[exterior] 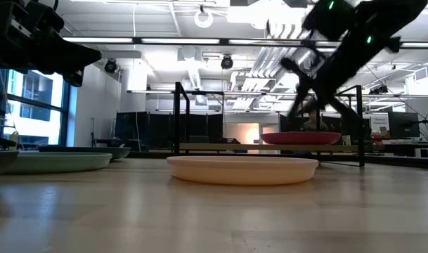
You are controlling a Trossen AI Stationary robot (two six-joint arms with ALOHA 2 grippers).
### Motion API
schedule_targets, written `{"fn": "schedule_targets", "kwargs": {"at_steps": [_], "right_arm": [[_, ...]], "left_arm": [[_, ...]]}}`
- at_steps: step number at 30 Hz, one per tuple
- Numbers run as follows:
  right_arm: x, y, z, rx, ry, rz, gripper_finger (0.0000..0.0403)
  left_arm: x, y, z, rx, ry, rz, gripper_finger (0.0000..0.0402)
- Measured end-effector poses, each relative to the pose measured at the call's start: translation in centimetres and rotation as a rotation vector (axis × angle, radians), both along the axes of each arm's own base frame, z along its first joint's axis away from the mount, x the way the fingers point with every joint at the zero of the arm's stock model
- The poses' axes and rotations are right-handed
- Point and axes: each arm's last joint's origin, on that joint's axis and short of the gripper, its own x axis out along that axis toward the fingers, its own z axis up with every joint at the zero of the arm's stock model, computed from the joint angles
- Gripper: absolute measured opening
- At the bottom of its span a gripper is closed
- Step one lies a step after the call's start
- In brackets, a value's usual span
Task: Place and stack plates onto a shelf
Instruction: Put the dark blue plate on the shelf
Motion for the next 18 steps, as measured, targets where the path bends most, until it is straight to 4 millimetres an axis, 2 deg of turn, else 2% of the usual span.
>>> {"fn": "schedule_targets", "kwargs": {"at_steps": [4,7,10,13,18], "right_arm": [[0.7,2.2,3.5,-0.202,-0.163,0.358,0.0],[1.0,3.9,5.3,-0.317,-0.296,0.604,0.0],[1.2,4.8,6.1,-0.401,-0.363,0.693,0.0],[1.2,5.1,6.2,-0.49,-0.348,0.744,0.0],[1.2,5.2,6.6,-0.526,-0.376,0.747,0.0]], "left_arm": [[0.0,0.0,0.0,0.0,0.0,0.0,0.0001],[0.0,0.0,0.0,0.0,0.0,0.0,0.0001],[0.0,0.0,0.0,0.0,0.0,0.0,0.0001],[0.0,0.0,0.0,0.0,0.0,0.0,0.0001],[0.0,0.0,0.0,0.0,0.0,0.0,0.0001]]}}
